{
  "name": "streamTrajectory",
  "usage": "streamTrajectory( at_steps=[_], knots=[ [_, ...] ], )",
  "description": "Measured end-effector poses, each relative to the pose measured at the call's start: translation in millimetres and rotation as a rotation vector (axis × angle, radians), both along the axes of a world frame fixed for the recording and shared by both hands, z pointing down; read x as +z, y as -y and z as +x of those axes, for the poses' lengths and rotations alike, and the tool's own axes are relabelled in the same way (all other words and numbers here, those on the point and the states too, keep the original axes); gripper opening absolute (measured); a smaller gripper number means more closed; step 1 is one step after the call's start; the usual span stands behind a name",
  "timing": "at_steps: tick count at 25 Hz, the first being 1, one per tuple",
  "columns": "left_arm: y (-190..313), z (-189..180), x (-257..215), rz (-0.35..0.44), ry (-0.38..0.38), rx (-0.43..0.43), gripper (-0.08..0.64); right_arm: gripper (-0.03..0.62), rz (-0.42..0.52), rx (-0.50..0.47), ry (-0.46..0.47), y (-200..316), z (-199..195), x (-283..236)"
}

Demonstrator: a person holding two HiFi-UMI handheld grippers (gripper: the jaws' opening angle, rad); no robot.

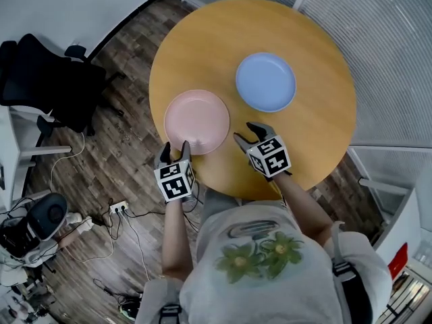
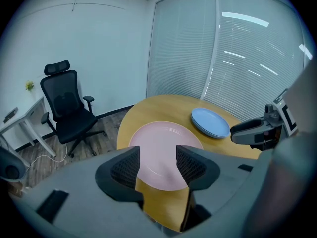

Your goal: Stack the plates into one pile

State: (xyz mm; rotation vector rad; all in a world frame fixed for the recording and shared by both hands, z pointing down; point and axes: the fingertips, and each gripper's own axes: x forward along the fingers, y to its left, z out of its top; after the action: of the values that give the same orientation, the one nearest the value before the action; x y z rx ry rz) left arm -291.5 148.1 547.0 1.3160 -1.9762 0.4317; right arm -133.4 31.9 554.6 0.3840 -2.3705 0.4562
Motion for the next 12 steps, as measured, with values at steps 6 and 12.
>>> streamTrajectory(
  at_steps=[6, 12],
  knots=[
    [7, -13, 17, -0.033, -0.005, -0.009, 0.23, 0.196, -0.02, 0.0, -0.015, 13, -13, 16],
    [16, -29, 35, -0.066, -0.014, -0.014, 0.232, 0.196, -0.047, 0.008, -0.03, 24, -27, 33]
  ],
)
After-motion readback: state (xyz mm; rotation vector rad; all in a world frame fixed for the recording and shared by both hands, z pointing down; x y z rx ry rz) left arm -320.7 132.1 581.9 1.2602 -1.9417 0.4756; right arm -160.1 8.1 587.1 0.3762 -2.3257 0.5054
